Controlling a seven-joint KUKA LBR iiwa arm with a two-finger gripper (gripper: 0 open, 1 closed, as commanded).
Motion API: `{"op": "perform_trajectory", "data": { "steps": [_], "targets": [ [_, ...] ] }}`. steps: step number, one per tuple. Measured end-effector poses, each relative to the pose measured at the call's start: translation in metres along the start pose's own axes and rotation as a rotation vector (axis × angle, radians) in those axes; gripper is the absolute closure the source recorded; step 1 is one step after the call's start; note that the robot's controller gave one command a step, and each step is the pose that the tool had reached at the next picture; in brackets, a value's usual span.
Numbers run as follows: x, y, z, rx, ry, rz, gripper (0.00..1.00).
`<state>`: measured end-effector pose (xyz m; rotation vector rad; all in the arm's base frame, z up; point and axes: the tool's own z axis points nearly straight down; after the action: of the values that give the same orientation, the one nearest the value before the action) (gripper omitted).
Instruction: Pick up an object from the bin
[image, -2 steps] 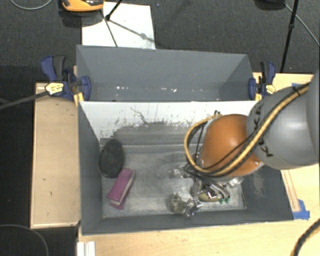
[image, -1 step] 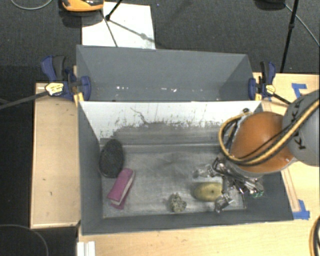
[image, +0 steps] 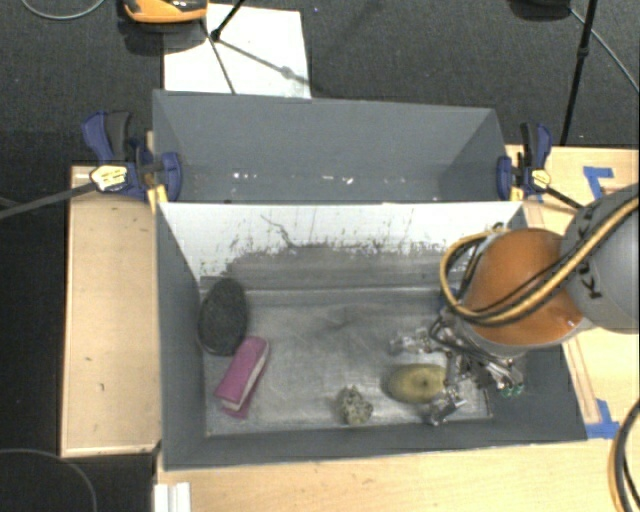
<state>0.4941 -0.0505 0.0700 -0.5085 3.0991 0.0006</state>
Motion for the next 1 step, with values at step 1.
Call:
{"op": "perform_trajectory", "data": {
  "steps": [1],
  "targets": [
    [-0.0048, 0.0264, -0.0013, 0.001, -0.003, 0.055, 0.00]
  ]
}}
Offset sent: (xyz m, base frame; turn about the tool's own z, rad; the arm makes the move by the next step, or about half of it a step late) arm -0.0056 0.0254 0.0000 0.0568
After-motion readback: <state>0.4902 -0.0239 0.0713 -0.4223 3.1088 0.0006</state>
